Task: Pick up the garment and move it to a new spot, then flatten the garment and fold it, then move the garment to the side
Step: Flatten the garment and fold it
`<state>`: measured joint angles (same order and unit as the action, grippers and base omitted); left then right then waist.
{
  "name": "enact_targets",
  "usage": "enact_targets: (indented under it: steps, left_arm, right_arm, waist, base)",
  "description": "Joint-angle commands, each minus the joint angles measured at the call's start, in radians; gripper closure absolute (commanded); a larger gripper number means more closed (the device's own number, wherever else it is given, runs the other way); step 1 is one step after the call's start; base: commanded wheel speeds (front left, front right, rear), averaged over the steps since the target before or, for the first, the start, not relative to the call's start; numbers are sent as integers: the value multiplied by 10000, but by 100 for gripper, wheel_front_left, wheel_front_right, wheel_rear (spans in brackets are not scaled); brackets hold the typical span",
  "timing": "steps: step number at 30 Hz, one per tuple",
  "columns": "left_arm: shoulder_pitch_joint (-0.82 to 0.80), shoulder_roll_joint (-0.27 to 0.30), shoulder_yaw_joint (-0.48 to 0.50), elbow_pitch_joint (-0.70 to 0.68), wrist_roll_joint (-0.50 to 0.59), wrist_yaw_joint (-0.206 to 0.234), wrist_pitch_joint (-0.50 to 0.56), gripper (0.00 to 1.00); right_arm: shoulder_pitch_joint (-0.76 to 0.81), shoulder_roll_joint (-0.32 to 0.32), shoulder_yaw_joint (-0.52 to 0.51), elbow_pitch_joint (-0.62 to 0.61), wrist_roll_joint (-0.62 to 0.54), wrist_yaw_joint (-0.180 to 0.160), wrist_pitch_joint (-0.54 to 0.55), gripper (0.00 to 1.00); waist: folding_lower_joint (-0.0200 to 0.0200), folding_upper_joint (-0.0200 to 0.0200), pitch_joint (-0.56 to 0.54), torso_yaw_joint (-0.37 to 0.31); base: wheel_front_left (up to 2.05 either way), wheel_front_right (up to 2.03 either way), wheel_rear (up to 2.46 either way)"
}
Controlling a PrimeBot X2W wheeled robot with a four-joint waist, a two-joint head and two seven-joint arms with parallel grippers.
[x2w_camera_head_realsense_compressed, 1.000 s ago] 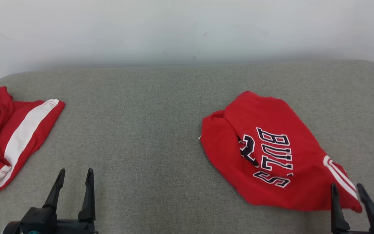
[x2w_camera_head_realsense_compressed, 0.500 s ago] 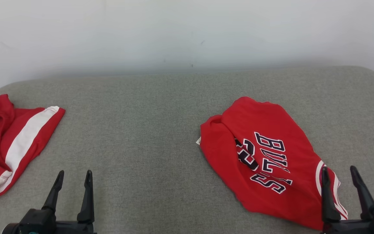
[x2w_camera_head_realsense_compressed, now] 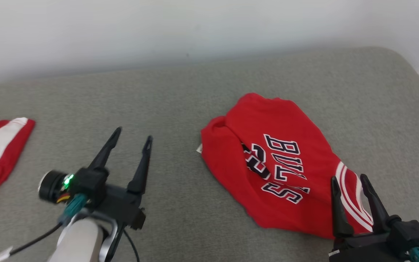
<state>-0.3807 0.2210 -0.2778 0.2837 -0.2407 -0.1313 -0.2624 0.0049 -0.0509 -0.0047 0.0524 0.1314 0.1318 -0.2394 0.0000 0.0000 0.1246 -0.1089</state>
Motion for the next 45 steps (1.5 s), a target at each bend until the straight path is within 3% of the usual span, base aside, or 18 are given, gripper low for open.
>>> enact_targets:
  steps: [1,13,25,26,27,32,38,45]
  left_arm:
    - [-436,120,-391,299,-130,13,-36,0]
    - [-3022,720,-3316,2946,-1425,15,203,0]
    - [-3921,700,-5126,4682,-2955,15,1120,2]
    - [-3998,686,-5242,4662,-3048,15,1019,71]
    - [-4065,651,-5369,4621,-3180,15,931,100]
    - [-4290,654,-5545,4607,-3465,15,507,100]
    - [-4031,654,-5087,4085,-3532,192,34,100]
    - [-2418,1275,-4122,2341,-3697,914,-33,100]
  right_arm:
    - [-170,8,57,101,120,-22,-100,0]
    - [-678,11,397,544,645,-22,-263,0]
    - [-750,11,406,423,856,-22,-268,0]
    - [-749,11,394,408,851,-22,-268,0]
    - [-736,10,358,389,830,-22,-268,0]
    - [-603,11,269,365,674,-22,-255,0]
    - [-458,4,24,464,389,-22,-252,0]
    - [-333,2,-275,580,48,-22,-253,0]
  waist:
    - [0,0,625,-665]
    - [0,0,1416,-1944]
    - [0,0,1584,-2257]
    - [0,0,1572,-2233]
    - [0,0,1543,-2182]
    - [0,0,1359,-1814]
    - [0,0,869,-723]
    - [0,0,356,510]
  base:
    - [0,0,0]
    - [0,0,0]
    - [0,0,0]
    - [0,0,0]
    - [0,0,0]
    - [0,0,0]
    - [0,0,0]
    - [0,0,0]
